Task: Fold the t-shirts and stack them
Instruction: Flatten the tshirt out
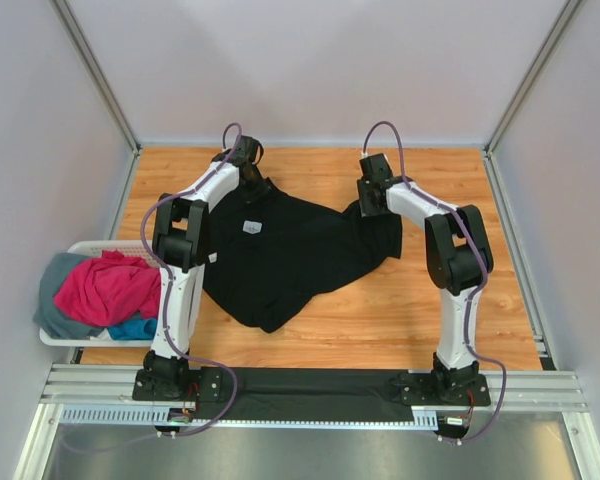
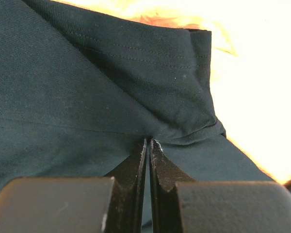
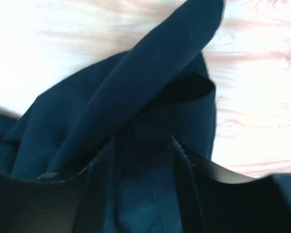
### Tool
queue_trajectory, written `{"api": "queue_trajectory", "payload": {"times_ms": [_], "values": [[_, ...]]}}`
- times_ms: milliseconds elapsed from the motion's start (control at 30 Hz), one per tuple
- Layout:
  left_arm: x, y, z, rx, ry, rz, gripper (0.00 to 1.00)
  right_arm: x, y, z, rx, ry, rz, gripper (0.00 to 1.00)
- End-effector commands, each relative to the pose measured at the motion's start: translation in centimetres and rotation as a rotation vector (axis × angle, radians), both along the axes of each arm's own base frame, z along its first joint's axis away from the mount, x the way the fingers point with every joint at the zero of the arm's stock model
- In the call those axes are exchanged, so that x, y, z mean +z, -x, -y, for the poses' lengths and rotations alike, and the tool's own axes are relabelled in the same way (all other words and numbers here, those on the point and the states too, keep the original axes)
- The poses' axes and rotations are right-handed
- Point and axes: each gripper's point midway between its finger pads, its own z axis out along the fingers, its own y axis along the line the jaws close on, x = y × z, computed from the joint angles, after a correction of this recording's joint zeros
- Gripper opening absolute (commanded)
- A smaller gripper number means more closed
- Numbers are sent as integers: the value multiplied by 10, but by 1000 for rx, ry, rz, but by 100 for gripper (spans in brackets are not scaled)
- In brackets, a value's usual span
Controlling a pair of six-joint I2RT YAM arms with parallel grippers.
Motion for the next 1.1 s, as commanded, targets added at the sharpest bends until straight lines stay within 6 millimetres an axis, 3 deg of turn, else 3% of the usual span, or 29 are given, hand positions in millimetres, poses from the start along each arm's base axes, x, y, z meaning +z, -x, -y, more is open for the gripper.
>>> {"api": "queue_trajectory", "payload": {"times_ms": [0,67,333,400,500,700,867,1033,1067], "values": [[5,8,-13,-10,-48,-32,12,21,-26,1,-16,76,64,53],[3,9,-13,-10,-49,-38,12,8,-25,4,-24,106,14,57],[6,7,-17,-1,-47,-33,12,0,-23,11,-47,146,-28,55],[6,6,-18,1,-45,-33,12,-3,-19,15,-55,153,-42,49],[6,6,-18,3,-45,-33,12,-4,-16,20,-74,120,-46,32],[2,10,-22,11,-48,-48,12,9,-12,30,-118,41,-16,0],[3,9,-21,14,-44,-46,12,30,-12,41,-144,41,43,0],[6,7,-27,27,-72,-36,12,57,3,63,-227,4,93,0],[6,7,-27,27,-72,-35,12,50,9,67,-244,3,73,0]]}}
